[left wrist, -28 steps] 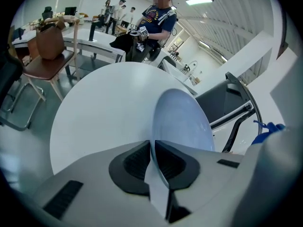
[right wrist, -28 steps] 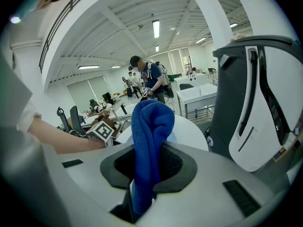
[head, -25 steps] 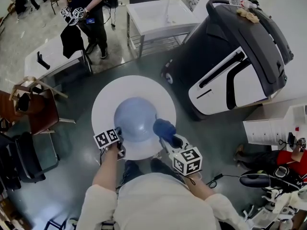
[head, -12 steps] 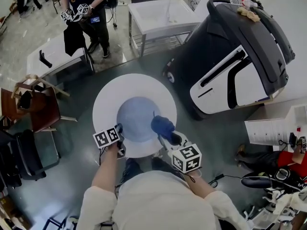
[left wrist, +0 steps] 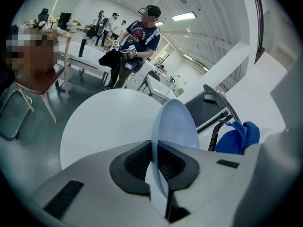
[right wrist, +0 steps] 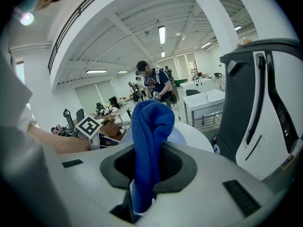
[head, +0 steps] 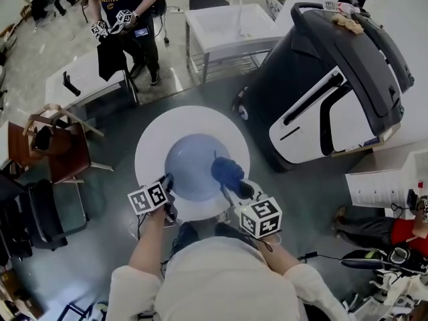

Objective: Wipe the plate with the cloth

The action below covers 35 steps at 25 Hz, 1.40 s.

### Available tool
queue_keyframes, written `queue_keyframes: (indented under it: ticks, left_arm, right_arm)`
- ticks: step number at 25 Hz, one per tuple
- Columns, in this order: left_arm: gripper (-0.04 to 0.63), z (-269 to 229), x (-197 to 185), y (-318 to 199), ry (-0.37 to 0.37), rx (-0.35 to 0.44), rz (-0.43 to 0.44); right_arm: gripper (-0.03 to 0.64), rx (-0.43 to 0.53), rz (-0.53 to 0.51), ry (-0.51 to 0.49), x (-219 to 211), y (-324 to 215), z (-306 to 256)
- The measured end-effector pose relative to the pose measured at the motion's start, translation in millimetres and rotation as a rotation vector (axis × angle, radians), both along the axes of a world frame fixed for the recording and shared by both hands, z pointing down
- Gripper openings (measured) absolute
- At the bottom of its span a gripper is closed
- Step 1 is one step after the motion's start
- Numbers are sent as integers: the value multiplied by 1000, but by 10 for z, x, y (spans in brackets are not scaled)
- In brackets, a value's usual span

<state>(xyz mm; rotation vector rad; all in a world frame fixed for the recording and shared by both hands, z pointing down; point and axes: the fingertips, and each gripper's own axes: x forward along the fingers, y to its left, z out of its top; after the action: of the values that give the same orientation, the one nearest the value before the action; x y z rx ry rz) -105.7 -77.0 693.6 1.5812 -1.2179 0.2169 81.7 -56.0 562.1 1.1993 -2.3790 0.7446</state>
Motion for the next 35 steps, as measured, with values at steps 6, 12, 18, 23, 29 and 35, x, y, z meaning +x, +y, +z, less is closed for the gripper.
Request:
queue_keyframes:
  ticks: [6, 12, 18, 23, 29, 35]
  left_arm:
    - [44, -313, 42, 41, 26, 57, -17]
    - [44, -623, 36, 92, 33, 113, -24]
    - [44, -907, 33, 254, 47, 161, -42]
    - [44, -1123, 37, 334, 68, 207, -53]
    - [44, -1297, 61, 409, 95, 232, -62]
    - [44, -1482, 100, 445, 100, 279, -48]
  right_arm:
    - [89, 31, -11, -18, -62, -35, -106]
    - [89, 80, -31, -33, -124, -102, -280]
    - [89, 117, -43, -45, -133, -110, -437]
    - [89, 131, -53, -40, -144, -96, -479]
    - [89, 156, -65, -45, -184, -73, -589]
    - [89, 199, -100, 9, -272, -105, -620]
